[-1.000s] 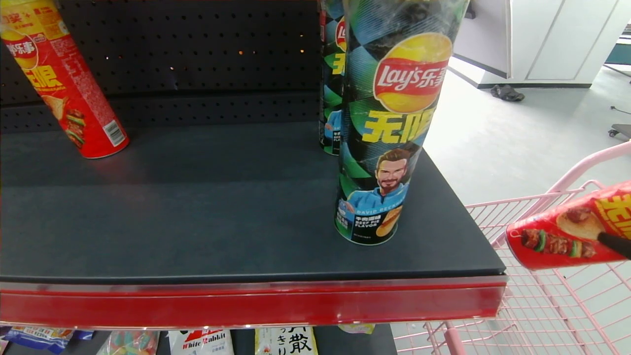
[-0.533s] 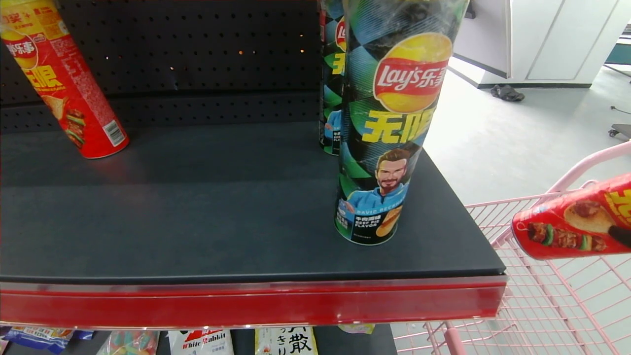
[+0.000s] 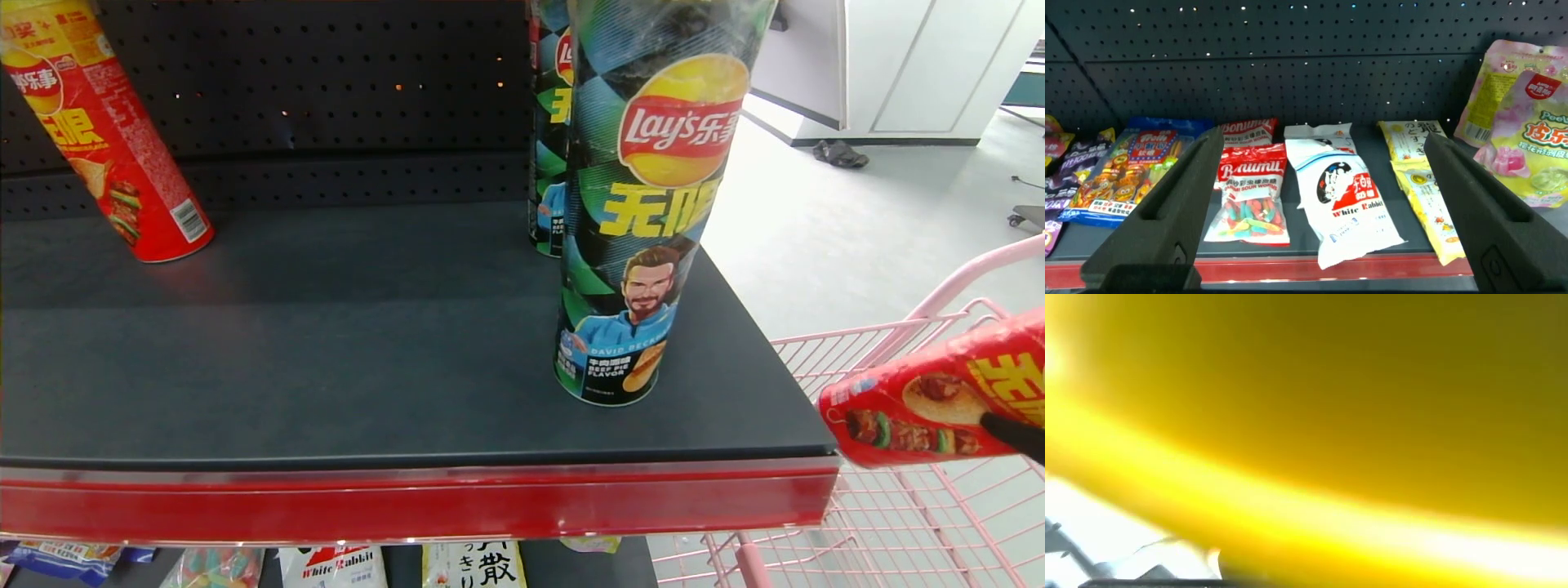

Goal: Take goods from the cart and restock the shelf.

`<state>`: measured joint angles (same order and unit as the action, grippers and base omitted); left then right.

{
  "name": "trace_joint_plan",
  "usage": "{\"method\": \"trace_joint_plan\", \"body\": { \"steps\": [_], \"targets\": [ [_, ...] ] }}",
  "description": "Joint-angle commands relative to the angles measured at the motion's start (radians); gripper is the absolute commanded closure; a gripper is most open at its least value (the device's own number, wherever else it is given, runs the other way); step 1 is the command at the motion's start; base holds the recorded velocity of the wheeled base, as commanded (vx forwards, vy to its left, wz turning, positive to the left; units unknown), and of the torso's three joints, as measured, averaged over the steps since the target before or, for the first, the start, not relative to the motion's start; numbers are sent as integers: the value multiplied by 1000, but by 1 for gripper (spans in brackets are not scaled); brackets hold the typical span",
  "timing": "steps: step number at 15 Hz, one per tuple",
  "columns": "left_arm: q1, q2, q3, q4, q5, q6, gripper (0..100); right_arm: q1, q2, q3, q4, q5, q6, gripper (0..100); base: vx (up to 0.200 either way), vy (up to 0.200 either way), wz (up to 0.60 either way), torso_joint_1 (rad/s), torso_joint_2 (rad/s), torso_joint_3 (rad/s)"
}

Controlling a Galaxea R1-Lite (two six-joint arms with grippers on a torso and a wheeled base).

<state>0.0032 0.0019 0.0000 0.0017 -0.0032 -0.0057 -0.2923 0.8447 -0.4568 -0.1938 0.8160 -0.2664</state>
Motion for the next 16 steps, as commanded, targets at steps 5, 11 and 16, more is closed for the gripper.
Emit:
{"method": "trace_joint_plan", "body": {
  "steps": [5, 11, 16],
  "targets": [
    [1, 0, 0, 0, 0, 0, 0, -62, -15, -63, 31, 3, 1, 100, 0, 0, 0, 0, 0, 0],
    [0, 0, 0, 0, 0, 0, 0, -51, -59, -37, 45, 5, 1, 100, 0, 0, 0, 0, 0, 0],
    [0, 0, 0, 0, 0, 0, 0, -47, -95, -37, 57, 6, 59, 100, 0, 0, 0, 0, 0, 0]
  ]
}}
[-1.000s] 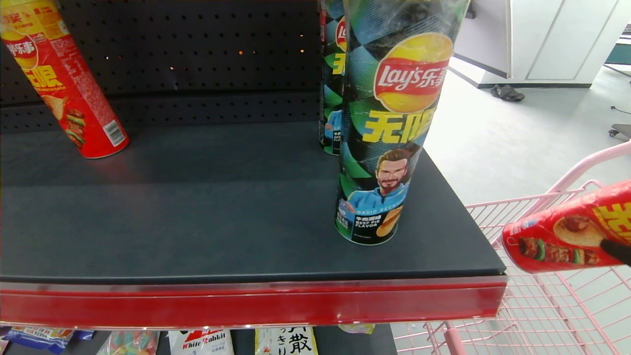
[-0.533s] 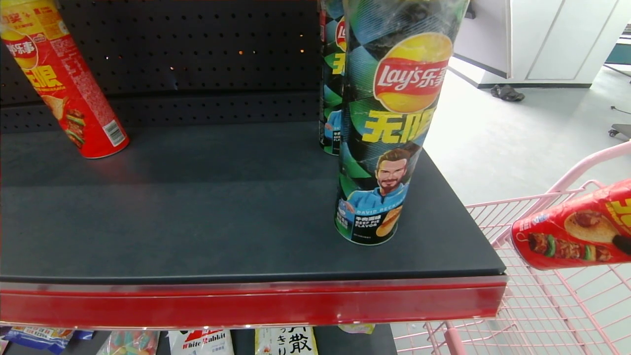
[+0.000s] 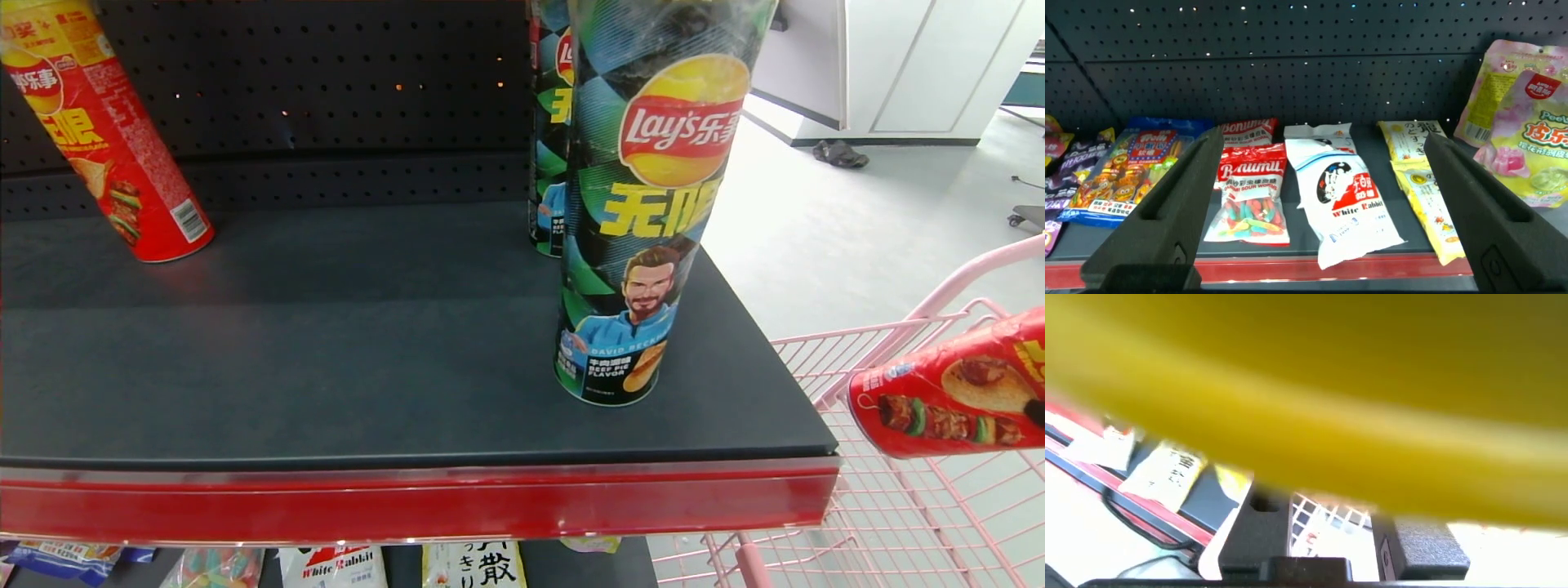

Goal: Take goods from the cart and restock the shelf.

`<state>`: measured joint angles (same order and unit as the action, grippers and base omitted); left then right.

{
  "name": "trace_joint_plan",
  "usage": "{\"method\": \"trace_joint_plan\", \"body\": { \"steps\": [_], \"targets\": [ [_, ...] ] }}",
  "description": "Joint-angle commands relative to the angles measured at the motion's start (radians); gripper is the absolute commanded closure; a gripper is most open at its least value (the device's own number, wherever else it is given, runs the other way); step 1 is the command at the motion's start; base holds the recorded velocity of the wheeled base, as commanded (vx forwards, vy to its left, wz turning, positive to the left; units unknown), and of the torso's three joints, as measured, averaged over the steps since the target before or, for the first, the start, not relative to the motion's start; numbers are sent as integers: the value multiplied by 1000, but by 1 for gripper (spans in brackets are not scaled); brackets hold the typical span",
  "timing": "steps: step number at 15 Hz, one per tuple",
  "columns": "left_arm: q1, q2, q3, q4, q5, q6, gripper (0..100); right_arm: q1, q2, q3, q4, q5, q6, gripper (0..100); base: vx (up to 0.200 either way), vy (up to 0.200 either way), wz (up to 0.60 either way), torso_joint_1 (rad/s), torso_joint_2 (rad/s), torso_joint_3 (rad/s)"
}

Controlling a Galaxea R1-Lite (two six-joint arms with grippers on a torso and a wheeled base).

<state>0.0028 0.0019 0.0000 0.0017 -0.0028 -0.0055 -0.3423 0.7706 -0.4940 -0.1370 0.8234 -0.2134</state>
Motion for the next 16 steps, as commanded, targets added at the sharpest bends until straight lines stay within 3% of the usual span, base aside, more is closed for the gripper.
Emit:
{"method": "trace_joint_plan", "body": {
  "steps": [1, 6, 8, 16],
  "targets": [
    [2, 0, 0, 0, 0, -1, 0, 5, -27, 9, 0, 0, 19, 100, 0, 0, 0, 0, 0, 0],
    [2, 0, 0, 0, 0, -1, 0, 37, -105, 43, 0, 11, 112, 100, 0, 0, 0, 0, 0, 0],
    [0, 0, 0, 0, 0, -1, 0, 92, -123, 55, 0, 11, 115, 100, 0, 0, 0, 18, -40, -38],
    [0, 0, 0, 0, 0, -1, 0, 140, -137, 69, 2, 11, 117, 100, 0, 0, 0, 188, -485, -295]
  ]
}}
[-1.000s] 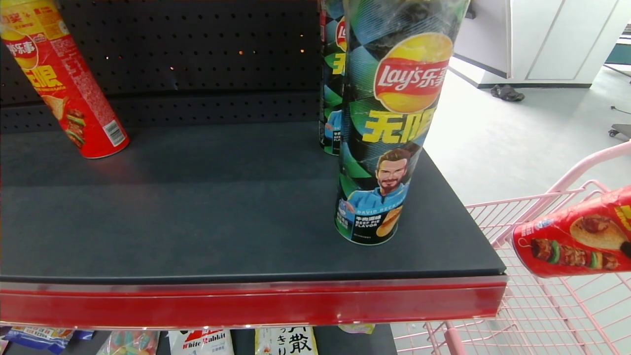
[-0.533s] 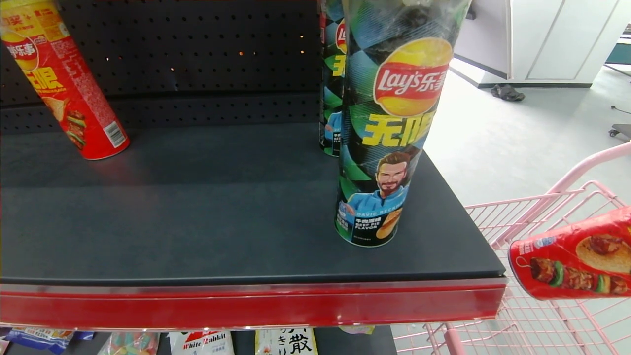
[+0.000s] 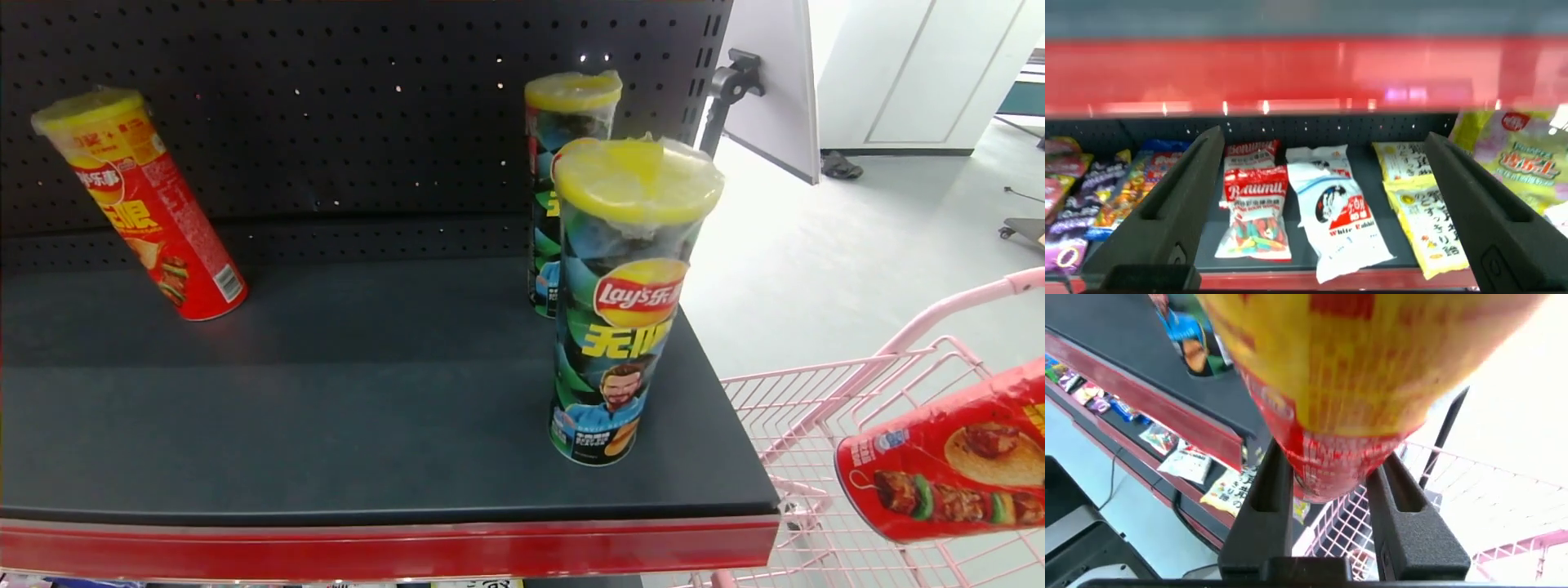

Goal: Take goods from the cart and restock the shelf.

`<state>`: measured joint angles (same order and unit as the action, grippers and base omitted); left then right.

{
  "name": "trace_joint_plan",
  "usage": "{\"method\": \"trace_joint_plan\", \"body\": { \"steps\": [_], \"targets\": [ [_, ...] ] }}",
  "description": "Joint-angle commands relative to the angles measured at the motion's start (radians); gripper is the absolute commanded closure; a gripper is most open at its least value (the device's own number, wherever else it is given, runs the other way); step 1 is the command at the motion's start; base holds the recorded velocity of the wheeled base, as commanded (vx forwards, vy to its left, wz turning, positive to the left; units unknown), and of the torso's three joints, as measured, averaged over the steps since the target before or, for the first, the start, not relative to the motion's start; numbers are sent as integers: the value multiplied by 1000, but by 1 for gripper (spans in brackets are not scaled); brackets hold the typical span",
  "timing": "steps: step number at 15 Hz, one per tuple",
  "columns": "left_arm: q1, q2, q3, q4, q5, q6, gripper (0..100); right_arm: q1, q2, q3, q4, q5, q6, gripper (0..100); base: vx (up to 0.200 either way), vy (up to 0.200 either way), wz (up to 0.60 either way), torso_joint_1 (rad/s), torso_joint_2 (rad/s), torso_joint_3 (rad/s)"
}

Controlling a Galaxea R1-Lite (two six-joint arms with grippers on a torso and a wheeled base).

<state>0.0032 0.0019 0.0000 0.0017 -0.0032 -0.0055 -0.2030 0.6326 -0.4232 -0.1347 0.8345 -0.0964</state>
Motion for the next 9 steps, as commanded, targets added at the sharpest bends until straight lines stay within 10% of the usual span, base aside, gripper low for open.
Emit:
{"method": "trace_joint_plan", "body": {
  "steps": [1, 9],
  "targets": [
    [1, 0, 0, 0, 0, -1, 0, 0, -1, -2, 0, 0, 0, 100, 0, 0, 0, 246, -588, -339],
    [1, 0, 0, 0, 0, -1, 0, 17, -48, 35, 7, 0, 0, 100, 0, 0, 0, 214, -501, -287]
  ]
}}
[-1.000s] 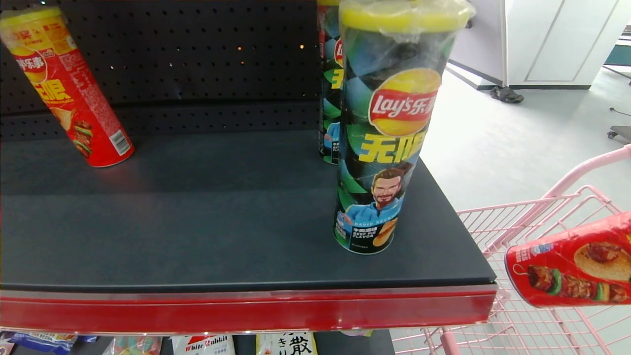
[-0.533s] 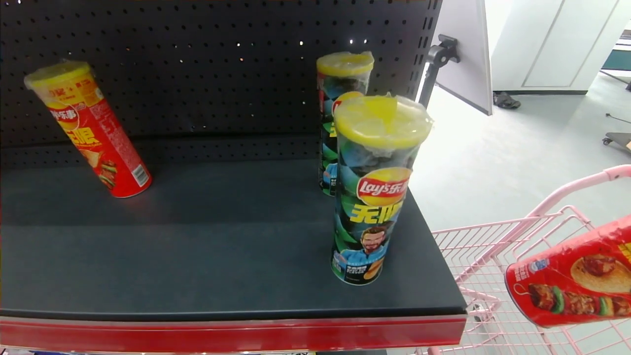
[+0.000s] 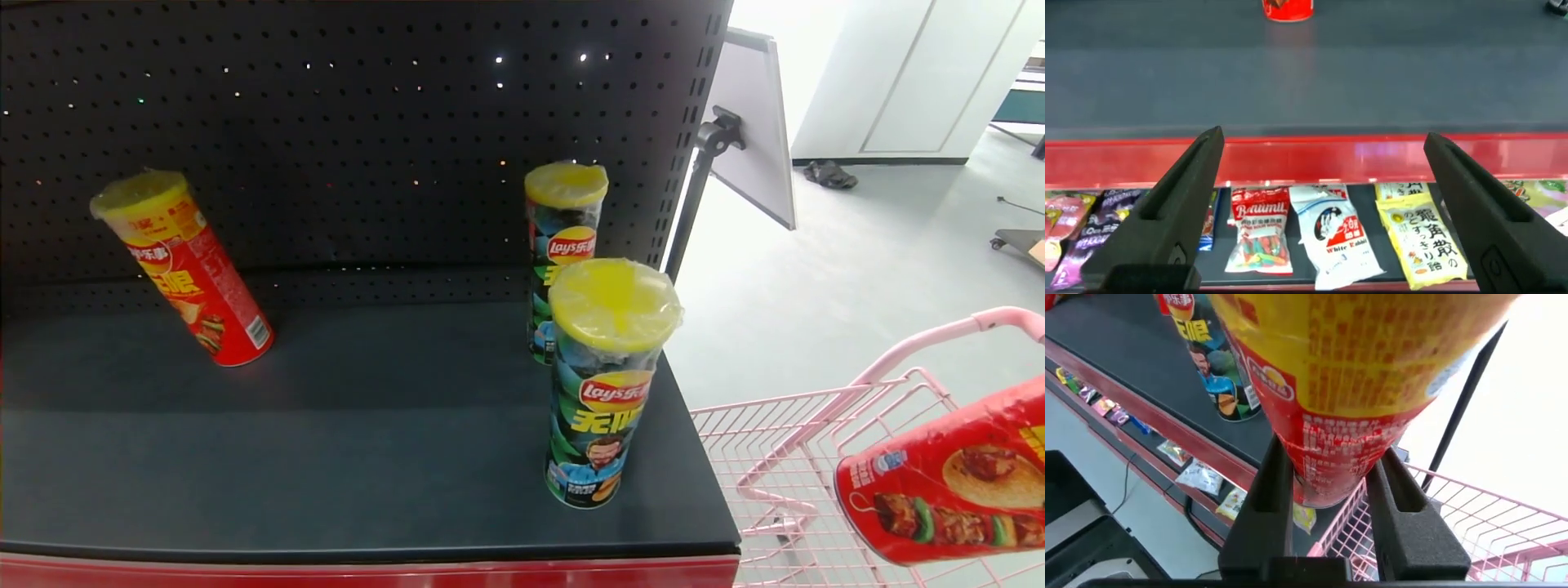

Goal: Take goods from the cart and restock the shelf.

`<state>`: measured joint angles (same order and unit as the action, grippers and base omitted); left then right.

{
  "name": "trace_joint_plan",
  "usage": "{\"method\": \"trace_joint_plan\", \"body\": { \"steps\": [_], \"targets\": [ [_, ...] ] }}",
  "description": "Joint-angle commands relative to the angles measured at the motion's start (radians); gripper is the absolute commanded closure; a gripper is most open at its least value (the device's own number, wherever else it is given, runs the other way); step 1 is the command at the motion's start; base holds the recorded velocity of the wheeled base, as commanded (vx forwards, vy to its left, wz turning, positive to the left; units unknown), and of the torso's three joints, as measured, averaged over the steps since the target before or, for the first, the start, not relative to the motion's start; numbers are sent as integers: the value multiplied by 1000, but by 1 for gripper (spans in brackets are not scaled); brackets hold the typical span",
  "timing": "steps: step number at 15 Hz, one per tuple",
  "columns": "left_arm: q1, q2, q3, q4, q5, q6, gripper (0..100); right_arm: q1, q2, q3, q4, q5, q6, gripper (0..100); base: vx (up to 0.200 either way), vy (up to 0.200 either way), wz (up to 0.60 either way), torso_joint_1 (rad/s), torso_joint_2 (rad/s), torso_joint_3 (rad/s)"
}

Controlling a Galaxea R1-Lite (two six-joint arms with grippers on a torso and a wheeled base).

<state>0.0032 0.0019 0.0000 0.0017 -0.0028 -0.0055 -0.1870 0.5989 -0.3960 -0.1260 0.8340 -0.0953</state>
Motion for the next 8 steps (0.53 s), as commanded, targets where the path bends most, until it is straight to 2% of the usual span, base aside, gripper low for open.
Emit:
{"method": "trace_joint_plan", "body": {
  "steps": [1, 8],
  "targets": [
    [0, 0, 0, 0, 0, -1, 0, 1, -16, 8, -1, 0, 0, 100, 0, 0, 0, 168, -388, -212],
    [1, 0, 0, 0, 0, -1, 0, 4, -36, 25, 0, 0, -1, 100, 0, 0, 0, 163, -359, -196]
  ]
}}
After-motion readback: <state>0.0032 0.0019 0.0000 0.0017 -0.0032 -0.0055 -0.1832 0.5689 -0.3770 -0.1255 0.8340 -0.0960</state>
